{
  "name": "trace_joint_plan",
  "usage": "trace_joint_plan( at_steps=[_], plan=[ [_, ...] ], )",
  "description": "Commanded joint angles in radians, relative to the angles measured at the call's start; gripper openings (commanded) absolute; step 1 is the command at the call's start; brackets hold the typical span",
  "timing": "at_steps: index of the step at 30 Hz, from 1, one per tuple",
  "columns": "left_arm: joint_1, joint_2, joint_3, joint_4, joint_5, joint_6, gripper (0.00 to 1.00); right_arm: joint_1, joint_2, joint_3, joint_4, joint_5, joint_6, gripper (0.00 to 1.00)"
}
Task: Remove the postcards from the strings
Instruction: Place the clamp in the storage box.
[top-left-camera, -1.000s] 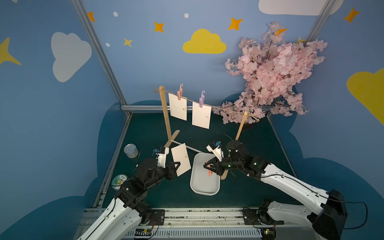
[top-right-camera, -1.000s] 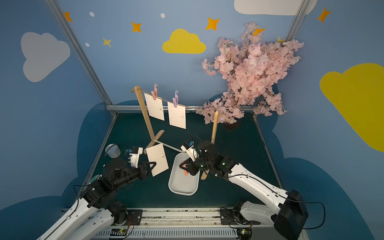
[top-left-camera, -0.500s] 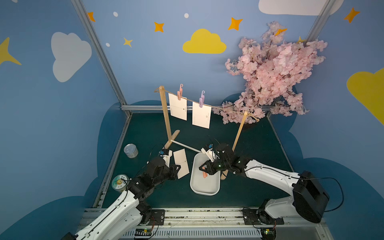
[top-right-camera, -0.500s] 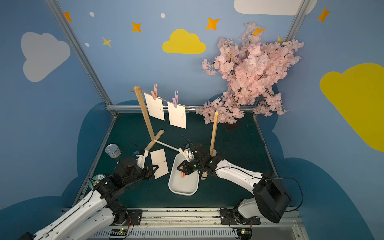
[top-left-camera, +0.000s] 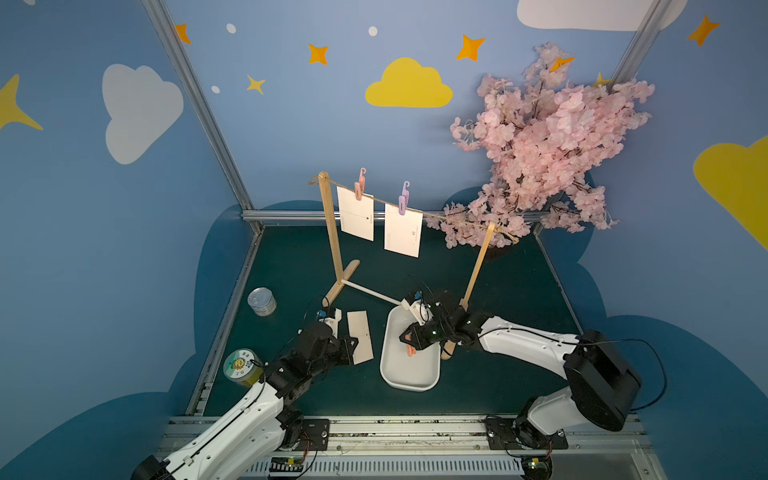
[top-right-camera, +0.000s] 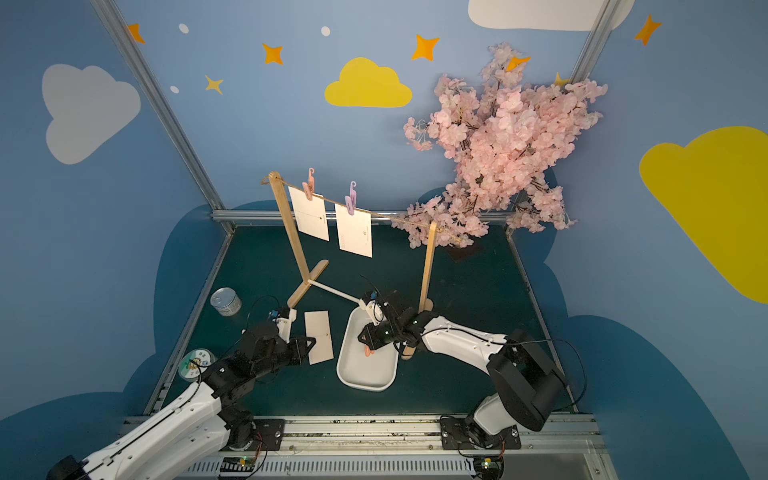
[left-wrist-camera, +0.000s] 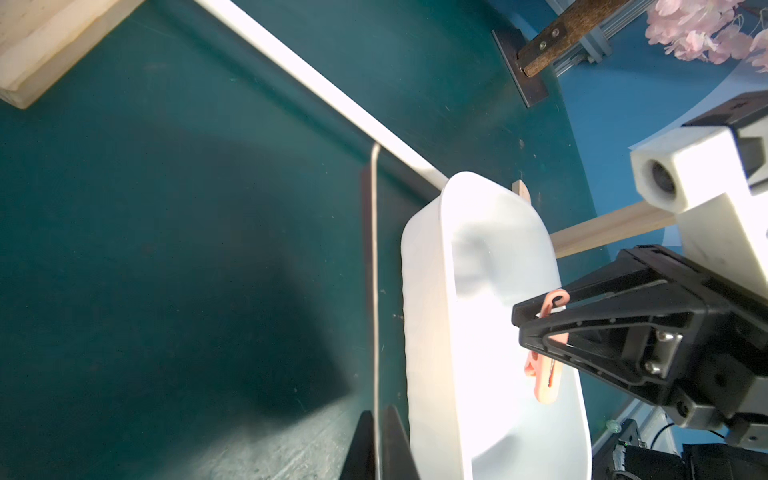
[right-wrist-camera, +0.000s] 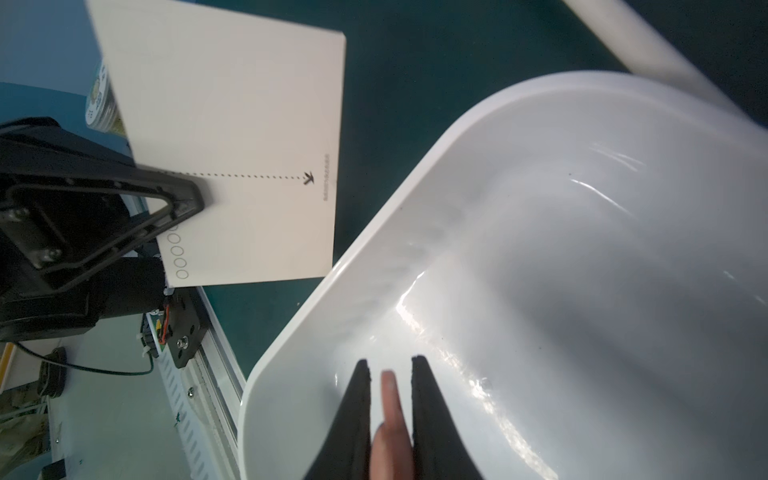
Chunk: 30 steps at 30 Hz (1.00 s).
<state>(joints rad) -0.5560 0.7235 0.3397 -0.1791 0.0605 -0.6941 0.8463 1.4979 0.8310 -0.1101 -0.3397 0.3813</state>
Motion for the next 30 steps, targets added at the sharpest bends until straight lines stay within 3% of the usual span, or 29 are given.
trace_joint_plan(
  at_steps=[1, 7, 14, 27, 30],
  plan=[
    [0.011, 0.009, -0.013, 0.035, -0.007, -0.008, 0.15, 0.004, 0.019, 0.009, -0.003, 0.016, -0.007, 0.03],
    [0.025, 0.045, -0.021, 0.068, -0.005, -0.011, 0.23, 0.005, 0.046, 0.023, -0.009, 0.022, -0.014, 0.14],
    [0.034, 0.004, 0.003, -0.005, -0.054, 0.007, 0.43, 0.005, 0.051, 0.034, -0.029, 0.044, -0.023, 0.32],
    [0.038, -0.057, 0.037, -0.031, -0.061, 0.022, 0.47, 0.008, -0.059, 0.081, -0.142, 0.132, -0.076, 0.52],
    [0.037, -0.052, 0.063, -0.032, -0.057, 0.032, 0.52, 0.014, -0.109, 0.097, -0.171, 0.154, -0.093, 0.59]
  ],
)
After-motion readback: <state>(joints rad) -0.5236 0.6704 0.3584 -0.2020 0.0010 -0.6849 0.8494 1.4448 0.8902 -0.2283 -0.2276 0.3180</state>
